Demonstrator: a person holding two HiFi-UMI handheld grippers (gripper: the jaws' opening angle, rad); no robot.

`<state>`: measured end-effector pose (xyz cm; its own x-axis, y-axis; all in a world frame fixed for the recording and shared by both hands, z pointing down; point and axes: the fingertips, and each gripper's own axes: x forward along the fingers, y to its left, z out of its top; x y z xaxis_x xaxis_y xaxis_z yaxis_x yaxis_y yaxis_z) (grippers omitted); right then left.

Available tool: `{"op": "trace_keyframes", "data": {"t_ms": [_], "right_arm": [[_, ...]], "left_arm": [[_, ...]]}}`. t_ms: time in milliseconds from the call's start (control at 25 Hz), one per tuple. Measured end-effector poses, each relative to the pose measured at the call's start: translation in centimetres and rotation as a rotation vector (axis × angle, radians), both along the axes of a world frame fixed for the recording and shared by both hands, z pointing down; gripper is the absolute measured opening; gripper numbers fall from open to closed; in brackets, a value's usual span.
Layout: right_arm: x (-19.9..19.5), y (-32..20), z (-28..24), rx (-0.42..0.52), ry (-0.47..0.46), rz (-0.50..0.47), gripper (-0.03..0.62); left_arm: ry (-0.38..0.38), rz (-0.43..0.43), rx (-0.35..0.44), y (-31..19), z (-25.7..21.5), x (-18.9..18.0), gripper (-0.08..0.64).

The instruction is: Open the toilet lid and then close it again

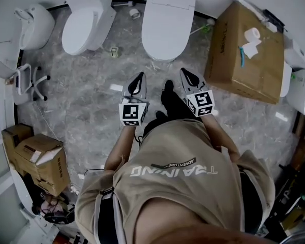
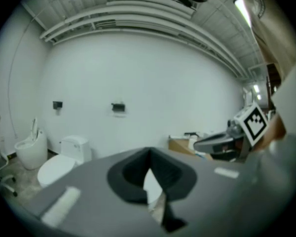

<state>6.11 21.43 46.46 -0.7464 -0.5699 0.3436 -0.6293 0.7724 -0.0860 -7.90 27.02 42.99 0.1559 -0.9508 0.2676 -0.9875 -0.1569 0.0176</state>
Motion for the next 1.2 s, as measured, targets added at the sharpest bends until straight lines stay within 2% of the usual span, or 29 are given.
{"op": "trace_keyframes", "data": {"t_ms": [80, 200, 400, 480, 560, 640, 760, 920, 1200], "right_arm": [[-0.4, -2.4, 1.0, -0.005, -0.009, 0.007, 0.014], [-1.3, -6.4, 1.2, -0.028, -0.025, 0.014, 0.014], [-3.2, -13.2, 0.7, 0.044, -0.032, -0.018, 0.014], [-3.9, -14.2, 2.1, 0.058, 0.014, -0.056, 0.014], [-4.9, -13.7, 3.2, 0.069, 0.059, -0.137, 0.014], [-5.5, -13.2, 3.7, 0.038, 0.051, -0.176, 0.014], [-5.2, -14.2, 4.4, -0.034, 0.013, -0.120, 0.014], [-5.3, -15.6, 5.9, -0.093, 0.013, -0.019, 0.014], [-6.3, -16.8, 5.8, -0.096, 0.033, 0.173, 0.014]], "left_arm": [[-0.033, 0.017, 0.009, -2.9, -0.2, -0.3, 0.003], [-0.049, 0.020, -0.024, -6.3, 0.0, -1.2, 0.003], [-0.079, 0.013, -0.030, -11.8, -0.9, -2.9, 0.003], [-0.086, 0.017, -0.030, -13.3, -0.9, -3.3, 0.003], [-0.091, 0.013, -0.044, -14.3, -0.7, -4.0, 0.003], [-0.085, 0.000, -0.062, -15.2, -0.4, -4.9, 0.003], [-0.069, 0.024, -0.073, -17.1, 0.2, -5.2, 0.003], [-0.066, 0.105, -0.079, -19.3, 1.1, -5.3, 0.003], [-0.053, 0.287, -0.088, -22.3, 2.1, -6.8, 0.003]]}}
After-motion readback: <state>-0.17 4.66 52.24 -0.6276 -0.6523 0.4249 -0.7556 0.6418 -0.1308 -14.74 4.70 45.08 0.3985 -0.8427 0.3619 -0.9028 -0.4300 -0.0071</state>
